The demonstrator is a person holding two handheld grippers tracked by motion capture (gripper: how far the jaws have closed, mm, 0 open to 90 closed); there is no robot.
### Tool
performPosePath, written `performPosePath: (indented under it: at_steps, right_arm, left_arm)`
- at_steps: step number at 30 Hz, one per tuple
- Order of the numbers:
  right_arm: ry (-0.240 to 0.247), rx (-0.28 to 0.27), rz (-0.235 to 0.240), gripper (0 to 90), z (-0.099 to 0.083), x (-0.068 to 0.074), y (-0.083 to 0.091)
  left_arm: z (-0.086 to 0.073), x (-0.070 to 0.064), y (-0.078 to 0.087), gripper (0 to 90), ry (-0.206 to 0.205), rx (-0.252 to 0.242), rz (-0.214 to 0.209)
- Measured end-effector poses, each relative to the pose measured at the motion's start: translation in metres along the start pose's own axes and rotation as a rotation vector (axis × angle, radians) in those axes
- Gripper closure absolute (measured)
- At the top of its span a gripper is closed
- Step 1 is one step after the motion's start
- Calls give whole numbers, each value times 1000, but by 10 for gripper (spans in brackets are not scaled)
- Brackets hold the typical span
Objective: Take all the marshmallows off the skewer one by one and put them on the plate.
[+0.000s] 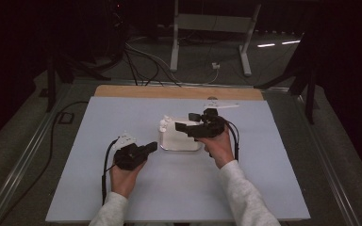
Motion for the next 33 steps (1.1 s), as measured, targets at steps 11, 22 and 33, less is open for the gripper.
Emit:
performPosePath:
  at_steps: [11, 22, 33]
  right_arm:
    - [-216, 59, 110, 699, 2, 1, -20]
    - [-280, 110, 145, 720, -3, 5, -30]
    - [-288, 100, 93, 804, 1, 0, -23]
  left_arm:
    - [-2, -8, -7, 900, -28, 7, -21]
    - [-5, -9, -9, 900, -44, 14, -28]
    - [-8, -7, -10, 900, -77, 35, -7]
Point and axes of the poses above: each handheld gripper's, and its own axes: y roughly backward along the jaws, z roughly out of its top, x roughly to its left, the point moved 8 cm from there along -y, roughly forward along the jaws, and after that the axes turned 7 degrees about -z, right-handed, at the moved point
